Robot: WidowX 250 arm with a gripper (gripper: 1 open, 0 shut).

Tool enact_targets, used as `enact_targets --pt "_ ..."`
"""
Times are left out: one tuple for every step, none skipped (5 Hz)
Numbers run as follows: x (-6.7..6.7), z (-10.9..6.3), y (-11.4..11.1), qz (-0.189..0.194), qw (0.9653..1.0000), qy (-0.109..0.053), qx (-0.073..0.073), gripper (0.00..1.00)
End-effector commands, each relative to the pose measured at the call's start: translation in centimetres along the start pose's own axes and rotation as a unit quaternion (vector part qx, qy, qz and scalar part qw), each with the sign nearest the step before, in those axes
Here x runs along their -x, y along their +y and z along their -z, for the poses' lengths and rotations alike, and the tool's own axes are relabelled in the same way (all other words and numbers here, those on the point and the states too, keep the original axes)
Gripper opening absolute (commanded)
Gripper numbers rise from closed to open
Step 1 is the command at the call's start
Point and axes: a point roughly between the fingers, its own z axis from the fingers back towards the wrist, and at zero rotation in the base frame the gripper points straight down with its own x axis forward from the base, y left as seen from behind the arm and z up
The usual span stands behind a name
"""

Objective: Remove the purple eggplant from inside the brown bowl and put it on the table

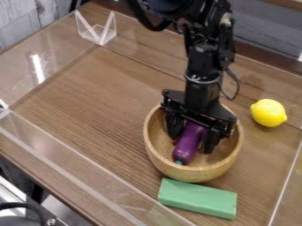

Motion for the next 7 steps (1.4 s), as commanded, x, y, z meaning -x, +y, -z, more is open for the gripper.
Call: enact_targets --pt "-1.0 -0.8 -0.3 0.005 0.9997 -0.024 0.001 1.0" --pt "-1.3 -0.8 -0.2 0.002 0.9996 -0.028 0.002 0.0" --pt "-1.4 -1.4 -0.1 -0.001 0.9995 -0.031 0.006 0.0" --pt "-1.4 -1.8 0.0 -0.005 0.9995 -0.031 0.01 1.0" --pt "-1.7 -1.9 0.2 -0.008 0.9993 -0.034 0.011 1.0" --pt "-1.9 -1.7 0.4 -0.009 0.9993 -0.035 0.01 1.0" --pt "-1.9 -1.6 0.4 -0.012 0.9992 -0.036 0.01 0.0"
